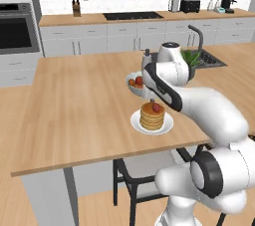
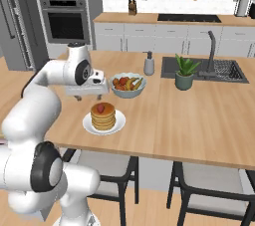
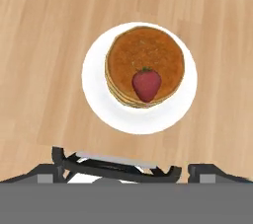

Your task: Take the strawberry from the fridge and place it on top of the pancake, located on the dining counter.

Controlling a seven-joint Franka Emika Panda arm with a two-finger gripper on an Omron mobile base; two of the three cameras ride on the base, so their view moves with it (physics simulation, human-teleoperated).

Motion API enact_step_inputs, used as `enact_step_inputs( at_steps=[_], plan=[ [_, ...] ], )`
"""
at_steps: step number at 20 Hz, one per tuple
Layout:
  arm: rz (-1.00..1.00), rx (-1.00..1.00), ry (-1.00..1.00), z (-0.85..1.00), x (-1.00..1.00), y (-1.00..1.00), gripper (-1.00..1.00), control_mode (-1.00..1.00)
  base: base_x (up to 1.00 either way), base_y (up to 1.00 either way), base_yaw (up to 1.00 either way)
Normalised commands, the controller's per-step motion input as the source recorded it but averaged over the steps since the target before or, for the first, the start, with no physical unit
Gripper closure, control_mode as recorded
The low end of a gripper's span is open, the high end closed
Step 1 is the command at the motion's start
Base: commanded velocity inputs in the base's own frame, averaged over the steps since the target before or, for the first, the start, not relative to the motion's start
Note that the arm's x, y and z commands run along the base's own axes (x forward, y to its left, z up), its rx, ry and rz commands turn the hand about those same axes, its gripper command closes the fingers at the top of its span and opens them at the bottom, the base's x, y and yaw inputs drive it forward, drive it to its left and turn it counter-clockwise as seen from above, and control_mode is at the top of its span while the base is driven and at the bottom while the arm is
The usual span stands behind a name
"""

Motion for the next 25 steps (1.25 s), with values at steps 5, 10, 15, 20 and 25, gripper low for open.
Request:
enact_step_inputs(
  at_steps=[5, 10, 15, 20, 25],
  plan=[
    [-0.02, 0.00, 0.00, 0.08, -1.00, 0.48, -1.00, -1.00, 0.00, 0.00, 0.00],
    [-0.08, 0.00, -0.02, -0.32, -1.00, 0.86, -1.00, -1.00, 0.00, 0.00, 0.00],
    [-0.09, 0.00, 0.00, -0.65, -0.65, 0.97, -1.00, -1.00, 0.00, 0.00, 0.00],
    [-0.07, 0.00, 0.00, -0.28, 0.05, 0.85, -1.00, -1.00, 0.00, 0.00, 0.00],
    [-0.06, 0.00, 0.00, -0.20, 0.15, 0.66, -1.00, -1.00, 0.00, 0.00, 0.00]
  ],
)
